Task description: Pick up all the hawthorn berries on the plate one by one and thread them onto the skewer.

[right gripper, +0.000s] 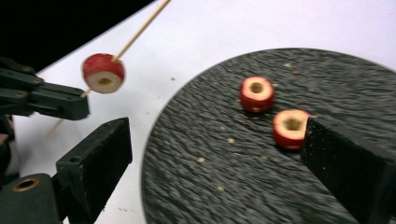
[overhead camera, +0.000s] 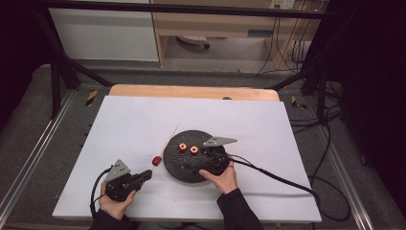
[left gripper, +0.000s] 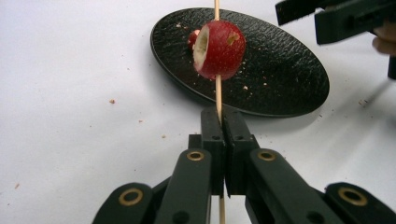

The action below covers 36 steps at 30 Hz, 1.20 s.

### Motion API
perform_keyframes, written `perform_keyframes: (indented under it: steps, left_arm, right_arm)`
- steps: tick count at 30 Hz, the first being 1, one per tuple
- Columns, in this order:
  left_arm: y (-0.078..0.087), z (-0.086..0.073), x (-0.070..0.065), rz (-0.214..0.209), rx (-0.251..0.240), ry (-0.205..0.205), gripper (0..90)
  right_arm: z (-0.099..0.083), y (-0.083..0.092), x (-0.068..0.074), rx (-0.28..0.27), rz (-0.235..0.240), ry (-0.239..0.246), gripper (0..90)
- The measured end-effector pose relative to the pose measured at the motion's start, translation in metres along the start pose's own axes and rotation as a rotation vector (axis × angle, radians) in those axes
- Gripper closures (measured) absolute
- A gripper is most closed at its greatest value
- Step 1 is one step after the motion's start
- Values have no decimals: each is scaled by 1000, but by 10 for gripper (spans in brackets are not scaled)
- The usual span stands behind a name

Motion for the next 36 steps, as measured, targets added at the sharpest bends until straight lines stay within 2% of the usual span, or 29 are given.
perform_keyframes:
  steps: [6, 10, 23, 30, 33, 36]
  left_arm:
    - [0, -1, 1, 4, 18, -21, 882]
    - [0, -1, 2, 2, 26, -22, 882]
    - [2, -1, 6, 6, 27, -15, 882]
    - [1, -1, 6, 6, 32, -18, 882]
    - [1, -2, 6, 6, 34, -20, 882]
    - [0, -2, 6, 7, 36, -20, 882]
  right_arm:
    - [13, 3, -14, 66, -51, 28, 120]
    - [21, -2, -19, 142, -99, 93, 133]
    - [49, -22, -24, 304, -129, 186, 151]
    - [55, -35, -29, 372, -140, 191, 164]
    - [58, -40, -30, 397, -144, 198, 205]
    - [61, -45, -29, 419, -125, 198, 243]
Point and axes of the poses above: each handheld gripper's, and its own axes: y roughly backward along the jaws, z roughly out of its top, x roughly to its left, the point moved 2 cm from there along -y, roughly forward along the jaws, and after that the axes turned 10 degrees about -z, right-handed, at the moved point
